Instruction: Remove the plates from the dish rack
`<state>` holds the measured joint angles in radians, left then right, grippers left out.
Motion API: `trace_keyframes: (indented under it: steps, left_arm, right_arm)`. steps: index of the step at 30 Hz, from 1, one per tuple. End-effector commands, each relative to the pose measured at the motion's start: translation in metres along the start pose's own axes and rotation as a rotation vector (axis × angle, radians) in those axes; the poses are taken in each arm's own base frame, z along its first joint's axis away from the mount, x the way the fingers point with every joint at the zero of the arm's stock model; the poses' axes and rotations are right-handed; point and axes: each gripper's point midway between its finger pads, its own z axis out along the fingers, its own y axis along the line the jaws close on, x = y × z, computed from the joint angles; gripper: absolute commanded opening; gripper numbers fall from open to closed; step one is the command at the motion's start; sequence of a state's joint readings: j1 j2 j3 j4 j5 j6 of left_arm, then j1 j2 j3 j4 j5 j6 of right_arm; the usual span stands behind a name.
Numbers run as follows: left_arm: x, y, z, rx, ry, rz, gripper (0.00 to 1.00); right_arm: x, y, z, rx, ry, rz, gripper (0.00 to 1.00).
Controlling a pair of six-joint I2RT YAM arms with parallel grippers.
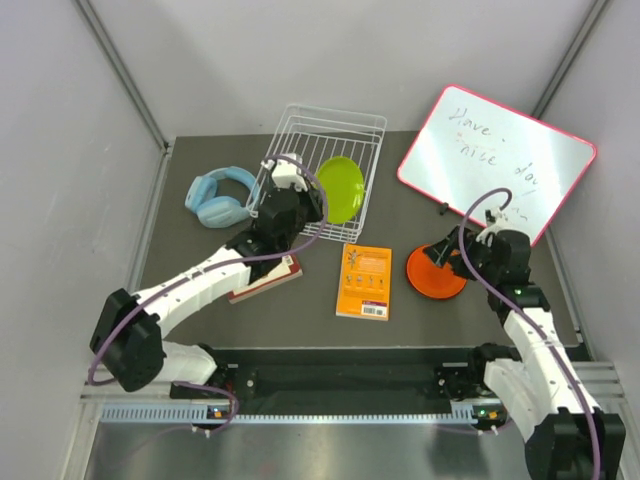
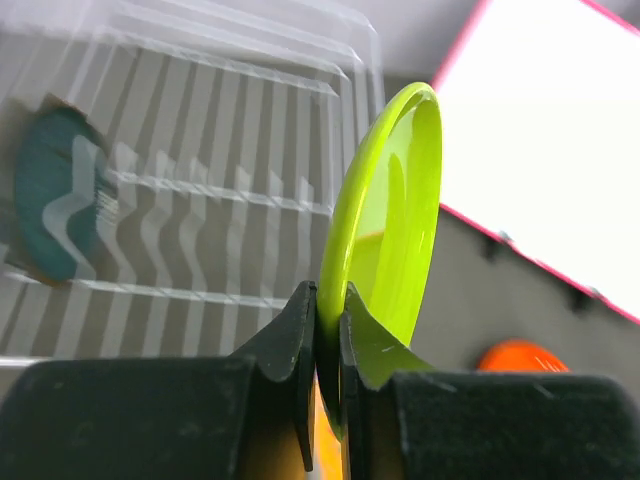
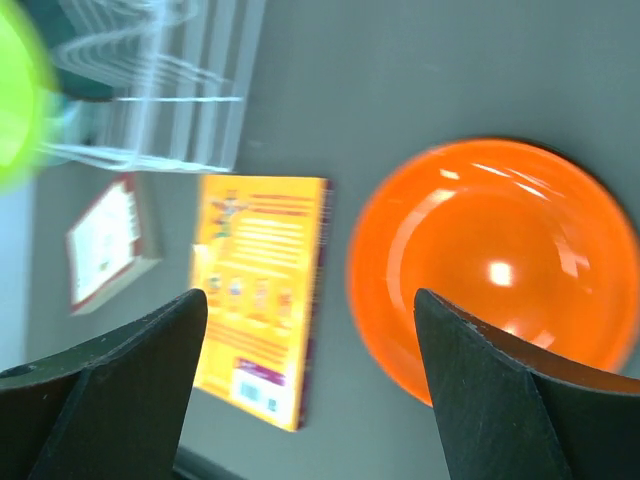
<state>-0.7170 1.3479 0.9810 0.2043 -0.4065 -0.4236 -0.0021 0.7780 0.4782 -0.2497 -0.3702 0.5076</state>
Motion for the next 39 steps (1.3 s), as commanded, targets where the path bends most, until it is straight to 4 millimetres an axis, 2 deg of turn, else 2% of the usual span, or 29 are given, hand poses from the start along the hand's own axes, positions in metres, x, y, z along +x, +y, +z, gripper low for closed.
trace_keyframes:
  steps: [1, 6, 14, 16, 17, 18, 20, 21, 23, 24, 25, 26, 27, 28, 29, 32, 34, 37, 39]
  left_arm:
    - [0.041, -0.053, -0.02, 0.274, 0.171, -0.217, 0.0]
    - [0.058, -0.07, -0.031, 0.364, 0.229, -0.286, 0.0]
    - [0.07, -0.104, -0.044, 0.529, 0.284, -0.346, 0.0]
    - [0.073, -0.111, -0.048, 0.564, 0.3, -0.372, 0.0]
    - [0.077, -0.113, -0.051, 0.589, 0.318, -0.381, 0.0]
    - [0.074, -0.116, -0.052, 0.608, 0.308, -0.395, 0.0]
    - [0.081, -0.114, -0.052, 0.603, 0.319, -0.396, 0.0]
    - [0.081, -0.114, -0.053, 0.614, 0.313, -0.386, 0.0]
    - [0.084, -0.111, -0.054, 0.607, 0.314, -0.369, 0.48]
    - [0.083, -0.106, -0.052, 0.578, 0.304, -0.353, 0.62]
    - [0.083, -0.102, -0.051, 0.559, 0.297, -0.337, 0.72]
    - [0.082, -0.099, -0.05, 0.542, 0.287, -0.318, 0.74]
    - [0.074, -0.092, -0.047, 0.508, 0.243, -0.268, 0.77]
    - [0.078, -0.083, -0.045, 0.467, 0.254, -0.235, 0.8]
    - [0.07, -0.08, -0.043, 0.443, 0.23, -0.208, 0.82]
    - [0.051, -0.053, -0.036, 0.306, 0.151, -0.082, 0.85]
    - [0.031, -0.034, -0.034, 0.209, 0.073, 0.002, 0.85]
    - [0.013, -0.007, -0.035, 0.079, 0.006, 0.089, 0.87]
    - [0.005, 0.003, -0.036, 0.034, -0.025, 0.134, 0.9]
  right_arm:
    - [-0.032, 0.071, -0.013, -0.274, -0.121, -0.028, 0.84]
    - [-0.029, 0.097, -0.008, -0.354, -0.123, -0.023, 0.84]
    - [-0.011, 0.118, 0.014, -0.398, -0.065, -0.012, 0.82]
    - [-0.009, 0.121, 0.018, -0.411, -0.057, -0.016, 0.78]
    - [-0.008, 0.121, 0.019, -0.413, -0.055, -0.017, 0.71]
    - [-0.008, 0.122, 0.02, -0.415, -0.053, -0.019, 0.47]
    - [-0.007, 0.119, 0.02, -0.408, -0.059, -0.019, 0.24]
    - [-0.008, 0.117, 0.019, -0.399, -0.066, -0.023, 0.02]
    - [-0.008, 0.105, 0.016, -0.33, -0.085, -0.017, 0.0]
    - [-0.012, 0.1, 0.011, -0.298, -0.105, -0.019, 0.0]
    - [-0.02, 0.086, 0.011, -0.219, -0.147, -0.01, 0.0]
    - [-0.024, 0.079, 0.009, -0.175, -0.166, -0.005, 0.0]
    - [-0.019, 0.064, 0.004, -0.106, -0.151, 0.002, 0.0]
    - [-0.027, 0.049, 0.001, -0.037, -0.189, 0.015, 0.0]
    - [-0.028, 0.039, -0.003, 0.004, -0.196, 0.026, 0.0]
    - [-0.03, 0.007, -0.014, 0.122, -0.221, 0.051, 0.0]
    - [-0.027, -0.014, -0.017, 0.192, -0.207, 0.076, 0.0]
    - [-0.018, -0.038, -0.016, 0.268, -0.172, 0.1, 0.0]
    - [-0.013, -0.047, -0.015, 0.293, -0.154, 0.113, 0.0]
